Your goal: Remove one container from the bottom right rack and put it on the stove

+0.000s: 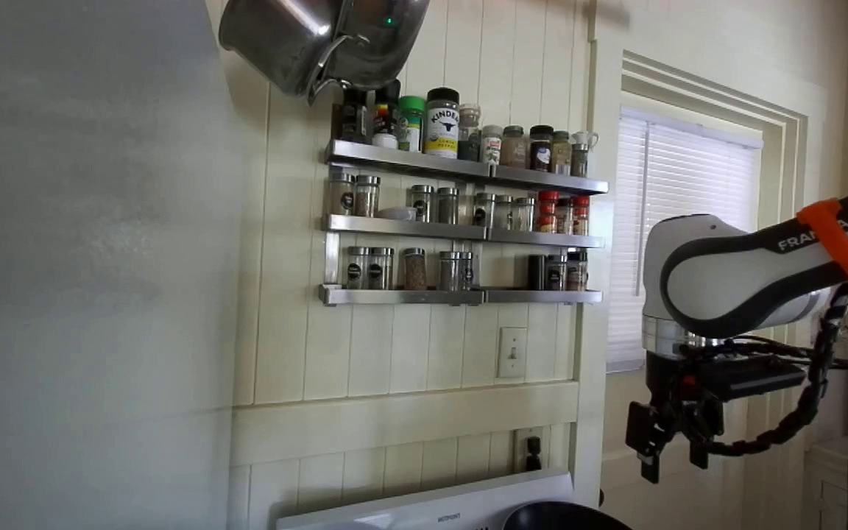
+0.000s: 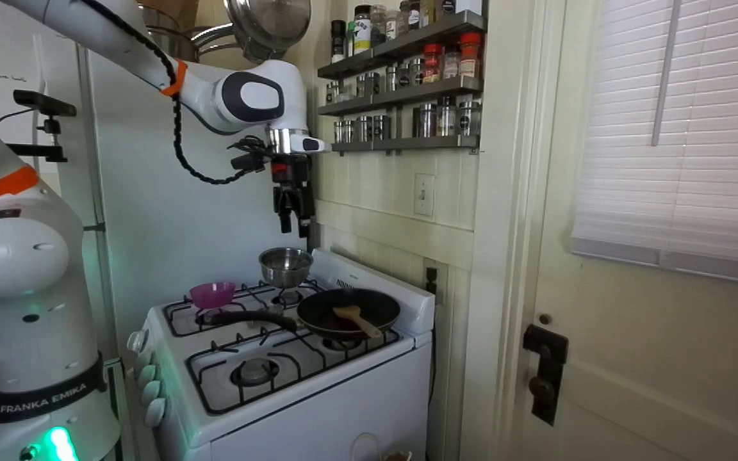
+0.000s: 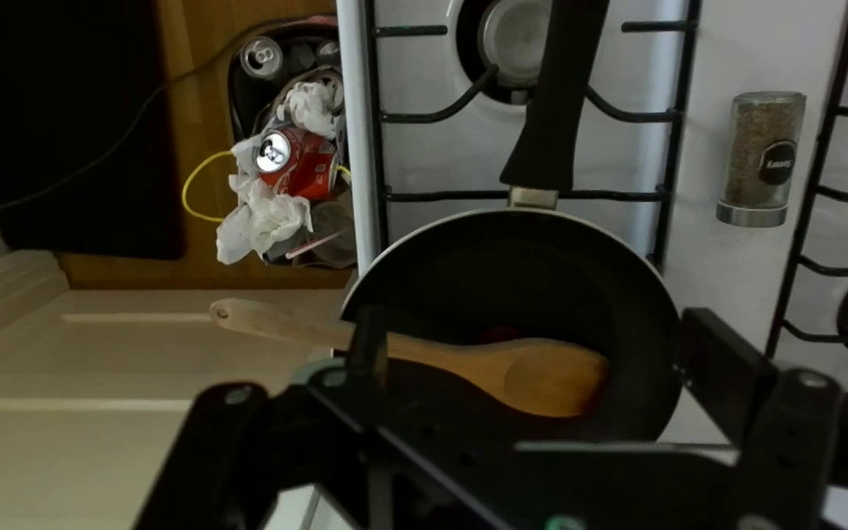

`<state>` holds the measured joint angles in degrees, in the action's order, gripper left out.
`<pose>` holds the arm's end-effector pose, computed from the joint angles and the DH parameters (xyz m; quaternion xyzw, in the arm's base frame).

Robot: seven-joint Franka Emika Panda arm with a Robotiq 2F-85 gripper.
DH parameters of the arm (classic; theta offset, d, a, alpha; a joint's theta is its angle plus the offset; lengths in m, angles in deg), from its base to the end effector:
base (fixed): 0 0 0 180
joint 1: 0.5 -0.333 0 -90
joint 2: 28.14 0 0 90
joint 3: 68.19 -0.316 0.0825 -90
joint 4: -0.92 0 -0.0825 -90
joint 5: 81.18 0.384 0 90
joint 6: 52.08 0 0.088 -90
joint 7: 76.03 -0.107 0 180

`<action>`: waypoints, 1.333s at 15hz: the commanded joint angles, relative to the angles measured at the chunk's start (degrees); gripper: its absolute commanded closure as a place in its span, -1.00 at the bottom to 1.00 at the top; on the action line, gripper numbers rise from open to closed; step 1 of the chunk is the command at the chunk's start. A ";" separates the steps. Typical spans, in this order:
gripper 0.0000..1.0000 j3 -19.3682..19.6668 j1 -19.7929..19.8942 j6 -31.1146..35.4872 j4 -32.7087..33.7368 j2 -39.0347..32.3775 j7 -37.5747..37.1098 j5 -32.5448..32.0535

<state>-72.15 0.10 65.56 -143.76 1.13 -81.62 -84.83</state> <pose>0.3915 0.0202 0.4550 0.9988 -0.0093 0.0220 0.0439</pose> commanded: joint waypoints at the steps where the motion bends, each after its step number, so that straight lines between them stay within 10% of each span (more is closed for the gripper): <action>1: -1.00 -2.07 -0.30 1.50 -1.53 1.49 1.92 -6.97; 7: -1.00 -0.24 -0.57 6.76 -4.50 2.70 5.73 -11.25; 20: -1.00 -0.76 10.26 11.55 4.19 7.82 -14.89 -11.41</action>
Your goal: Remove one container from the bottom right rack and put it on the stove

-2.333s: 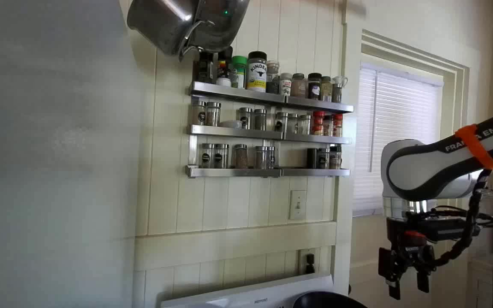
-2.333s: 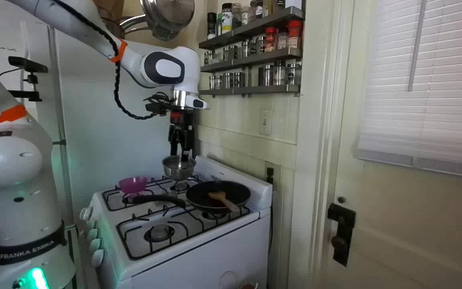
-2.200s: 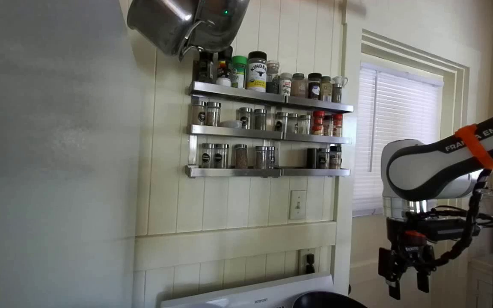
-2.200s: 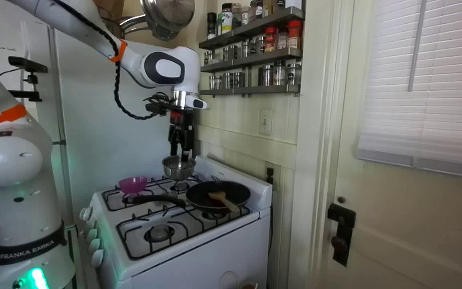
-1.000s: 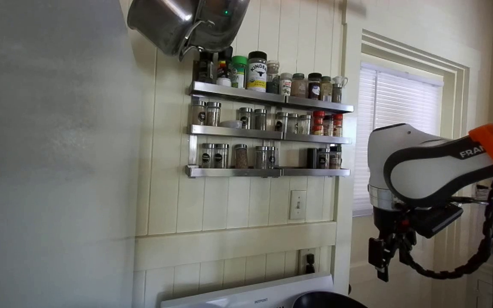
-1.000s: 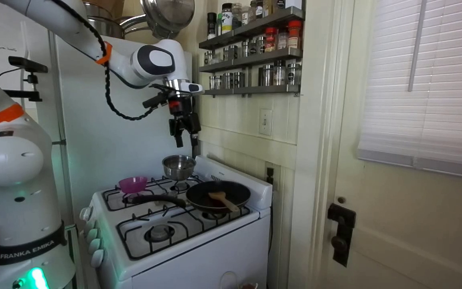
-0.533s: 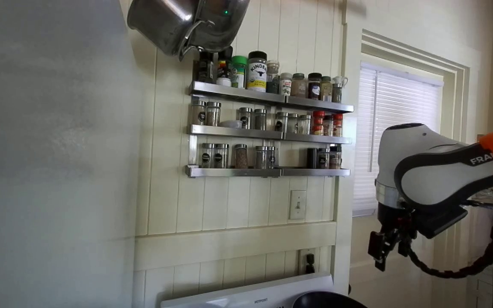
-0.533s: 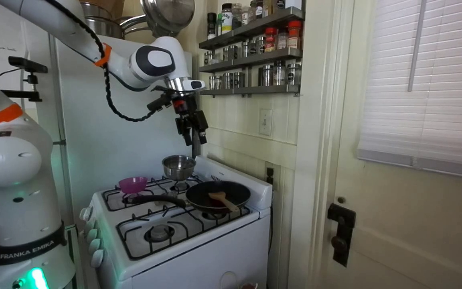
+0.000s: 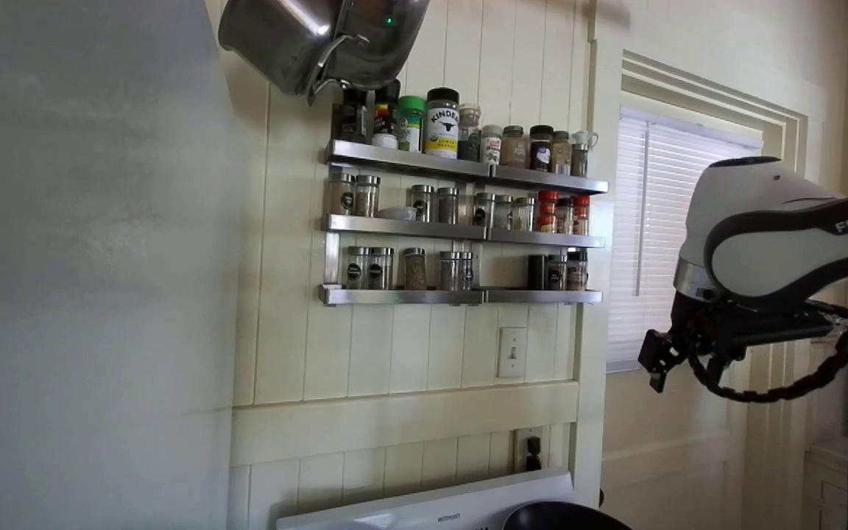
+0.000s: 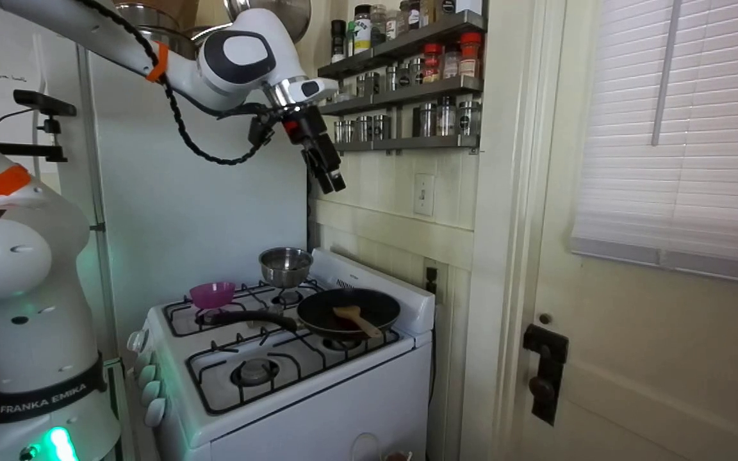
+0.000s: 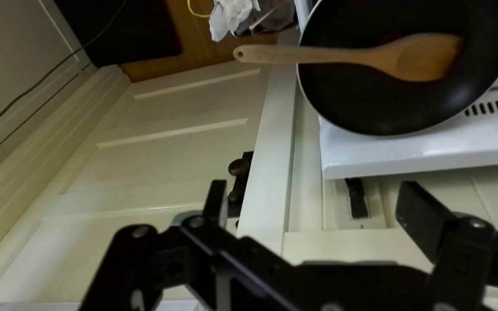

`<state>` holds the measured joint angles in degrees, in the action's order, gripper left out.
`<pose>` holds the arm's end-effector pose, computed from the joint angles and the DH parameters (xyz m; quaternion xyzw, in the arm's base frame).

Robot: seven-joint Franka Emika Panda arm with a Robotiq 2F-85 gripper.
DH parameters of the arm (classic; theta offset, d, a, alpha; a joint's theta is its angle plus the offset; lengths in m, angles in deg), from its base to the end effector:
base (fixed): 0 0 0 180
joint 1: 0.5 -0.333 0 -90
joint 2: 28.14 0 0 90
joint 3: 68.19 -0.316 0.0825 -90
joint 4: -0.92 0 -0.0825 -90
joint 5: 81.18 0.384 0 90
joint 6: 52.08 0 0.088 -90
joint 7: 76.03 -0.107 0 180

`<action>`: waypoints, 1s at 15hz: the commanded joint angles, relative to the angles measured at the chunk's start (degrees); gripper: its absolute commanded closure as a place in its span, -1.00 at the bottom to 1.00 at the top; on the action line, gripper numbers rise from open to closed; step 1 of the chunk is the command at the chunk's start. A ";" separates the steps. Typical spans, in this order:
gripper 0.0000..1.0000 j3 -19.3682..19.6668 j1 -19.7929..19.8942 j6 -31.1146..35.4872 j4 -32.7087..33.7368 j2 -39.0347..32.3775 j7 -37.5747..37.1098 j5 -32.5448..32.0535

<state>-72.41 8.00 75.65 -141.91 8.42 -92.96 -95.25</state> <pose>0.3899 -0.0332 0.5407 0.9661 -0.1273 0.1953 0.1109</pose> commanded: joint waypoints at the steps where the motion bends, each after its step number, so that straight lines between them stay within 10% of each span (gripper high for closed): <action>1: -1.00 -0.49 3.16 2.40 3.54 0.51 -3.60 -1.69; 15: -1.00 0.23 5.24 8.91 11.08 -0.38 -1.48 -2.63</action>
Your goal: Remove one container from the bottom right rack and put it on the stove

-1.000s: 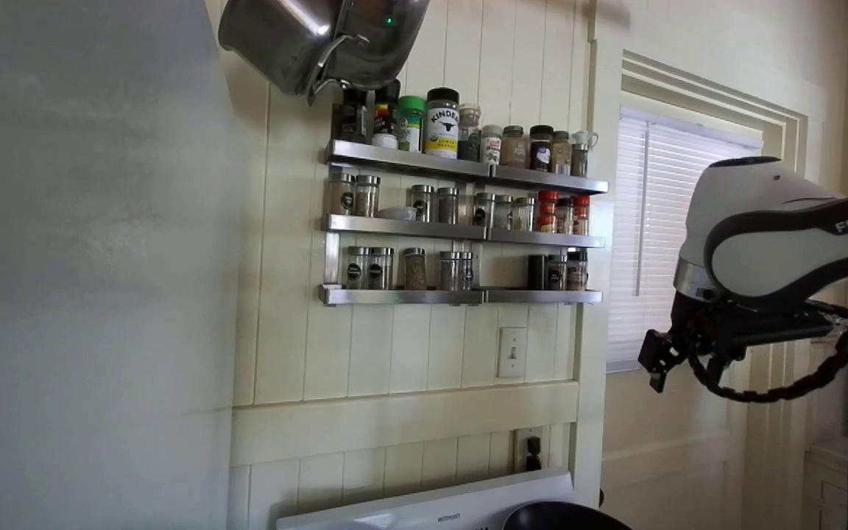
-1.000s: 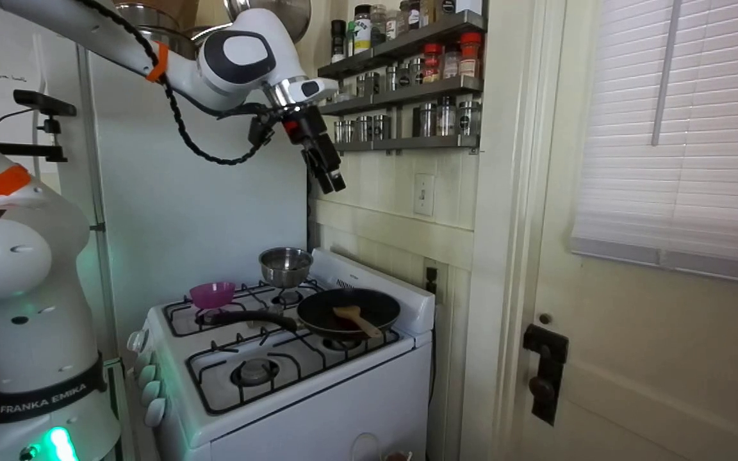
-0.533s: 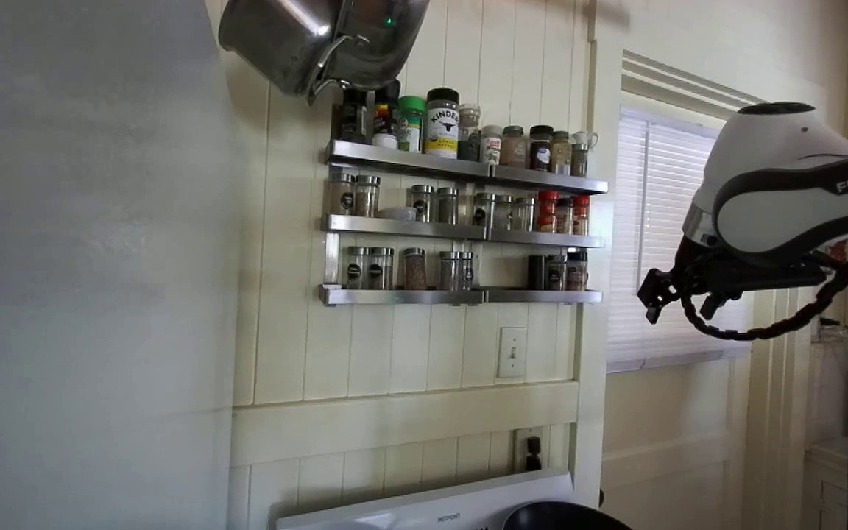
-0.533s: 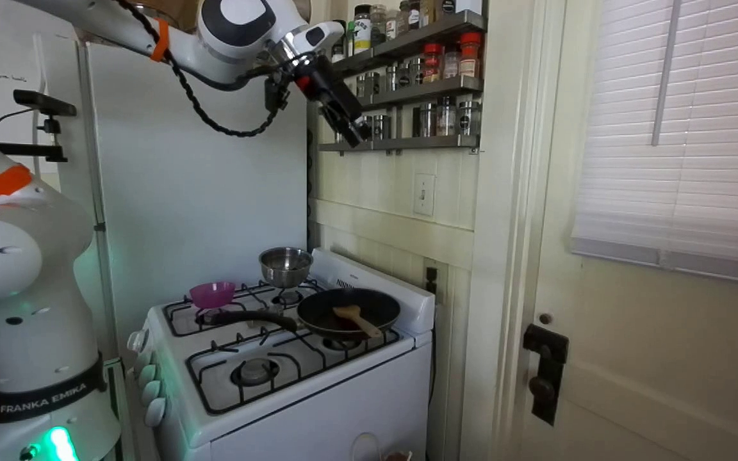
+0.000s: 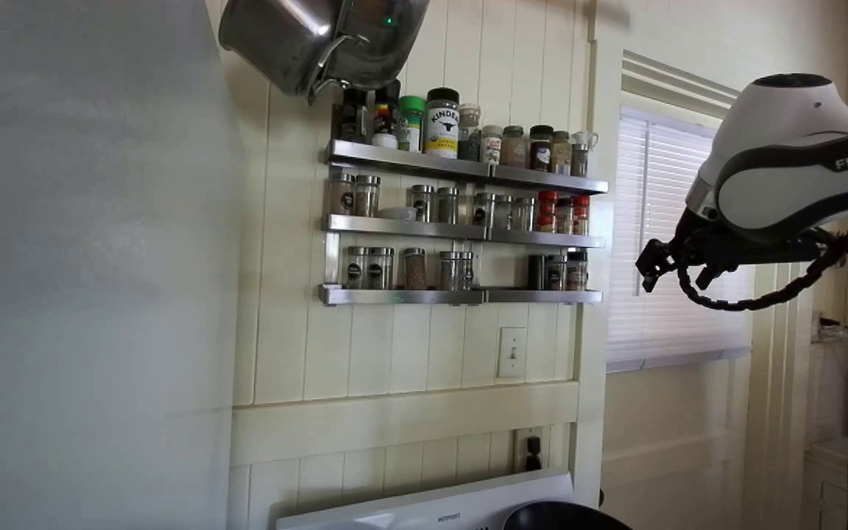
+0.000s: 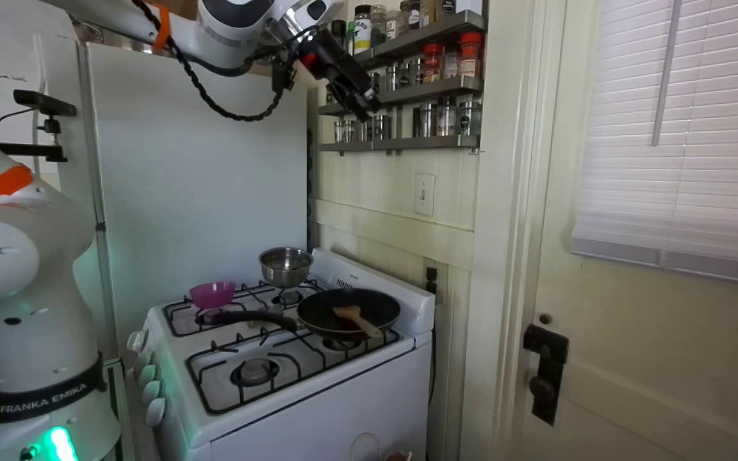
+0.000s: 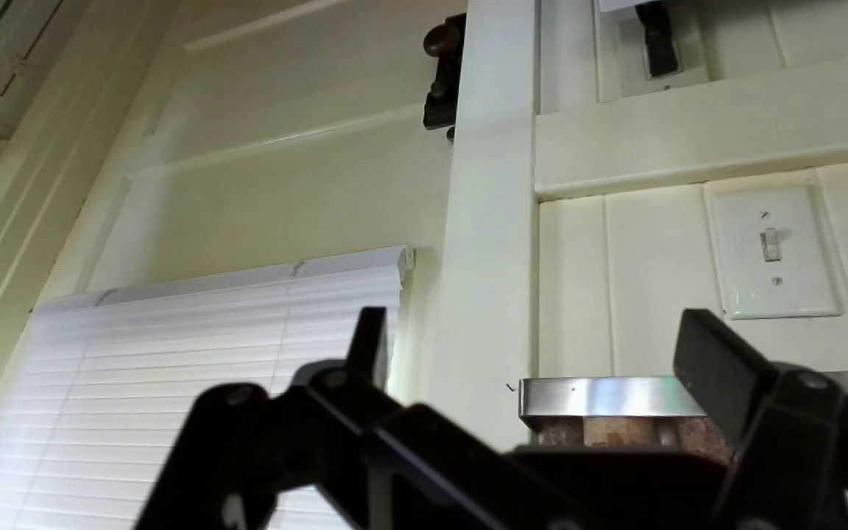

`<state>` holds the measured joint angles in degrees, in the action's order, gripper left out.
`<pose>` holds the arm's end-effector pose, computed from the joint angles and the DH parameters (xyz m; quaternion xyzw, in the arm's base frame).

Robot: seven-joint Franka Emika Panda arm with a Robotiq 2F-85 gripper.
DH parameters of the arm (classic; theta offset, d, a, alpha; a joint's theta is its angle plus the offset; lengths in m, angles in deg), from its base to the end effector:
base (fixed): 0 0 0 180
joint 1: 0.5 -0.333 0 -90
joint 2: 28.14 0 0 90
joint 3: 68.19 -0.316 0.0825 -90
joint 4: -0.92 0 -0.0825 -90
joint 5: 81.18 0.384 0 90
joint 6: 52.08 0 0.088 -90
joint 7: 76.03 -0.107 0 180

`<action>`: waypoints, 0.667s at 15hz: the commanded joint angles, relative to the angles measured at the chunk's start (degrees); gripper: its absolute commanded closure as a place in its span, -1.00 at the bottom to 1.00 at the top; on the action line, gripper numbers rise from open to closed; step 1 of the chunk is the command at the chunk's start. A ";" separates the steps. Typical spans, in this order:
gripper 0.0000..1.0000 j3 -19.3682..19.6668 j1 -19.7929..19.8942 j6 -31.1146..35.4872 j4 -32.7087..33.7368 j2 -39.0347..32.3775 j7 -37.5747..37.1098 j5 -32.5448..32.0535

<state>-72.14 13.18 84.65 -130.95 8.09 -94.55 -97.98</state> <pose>0.4022 -0.0637 0.6580 0.9122 -0.1621 0.3549 0.1254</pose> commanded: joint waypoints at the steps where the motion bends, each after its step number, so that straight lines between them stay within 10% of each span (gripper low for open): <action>1: -1.00 -0.37 0.43 1.86 -1.06 0.38 -0.16 -0.90; 10: -1.00 5.29 -2.32 23.19 -2.56 -5.94 6.61 5.10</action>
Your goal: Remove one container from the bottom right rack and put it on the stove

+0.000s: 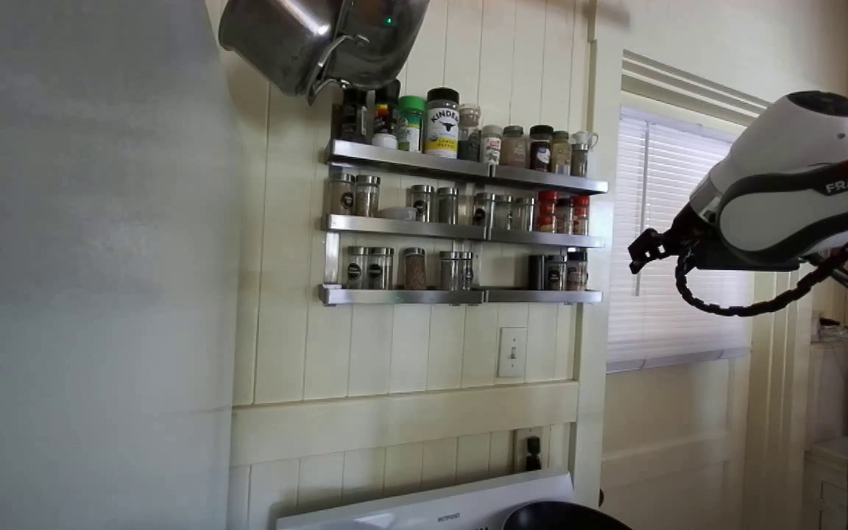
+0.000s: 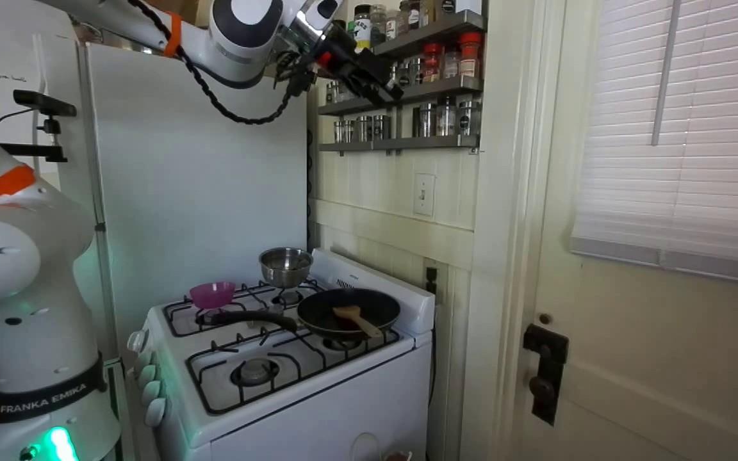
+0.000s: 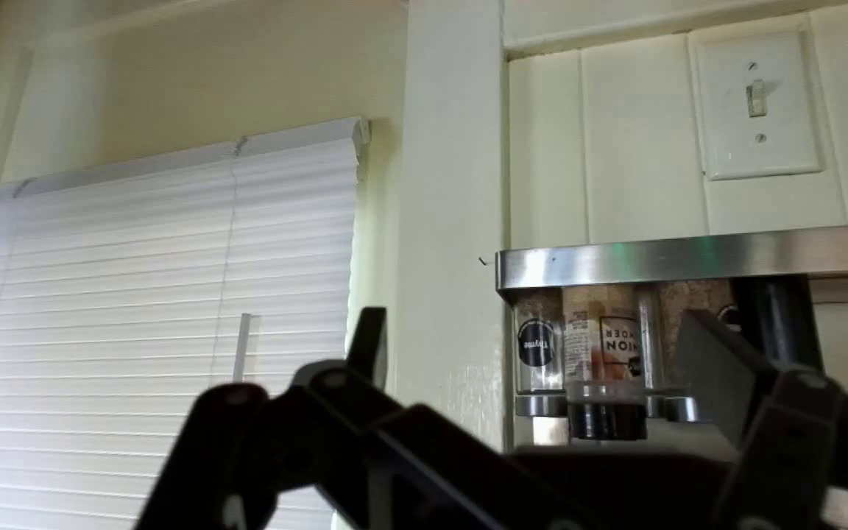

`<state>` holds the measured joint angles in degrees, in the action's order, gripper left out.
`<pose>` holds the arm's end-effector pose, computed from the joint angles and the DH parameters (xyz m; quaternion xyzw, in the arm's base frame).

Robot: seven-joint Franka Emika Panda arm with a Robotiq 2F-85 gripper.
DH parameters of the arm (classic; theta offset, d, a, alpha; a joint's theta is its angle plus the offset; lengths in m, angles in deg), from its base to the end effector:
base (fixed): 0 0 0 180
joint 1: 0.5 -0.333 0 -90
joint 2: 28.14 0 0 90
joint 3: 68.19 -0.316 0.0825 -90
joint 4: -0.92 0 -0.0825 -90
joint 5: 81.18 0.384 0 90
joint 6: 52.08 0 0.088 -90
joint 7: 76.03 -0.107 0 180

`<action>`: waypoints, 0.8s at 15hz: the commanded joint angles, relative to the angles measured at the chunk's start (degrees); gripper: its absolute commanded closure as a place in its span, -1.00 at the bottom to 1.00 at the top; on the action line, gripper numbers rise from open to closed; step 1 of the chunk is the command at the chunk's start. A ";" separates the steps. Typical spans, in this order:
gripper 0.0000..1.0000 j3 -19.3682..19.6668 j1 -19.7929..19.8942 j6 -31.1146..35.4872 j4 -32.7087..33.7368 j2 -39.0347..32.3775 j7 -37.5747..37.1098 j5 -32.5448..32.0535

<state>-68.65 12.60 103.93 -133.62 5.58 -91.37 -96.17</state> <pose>0.4157 -0.0825 0.6605 0.8721 -0.1333 0.4613 0.0936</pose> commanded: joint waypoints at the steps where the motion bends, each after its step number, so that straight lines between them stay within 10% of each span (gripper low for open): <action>1: -1.00 2.35 -2.24 4.96 0.20 -4.46 4.61 4.26; 12: -1.00 7.55 -8.02 13.99 3.15 -11.41 20.26 7.87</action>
<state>-60.62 4.12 118.02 -130.55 -5.81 -71.88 -89.22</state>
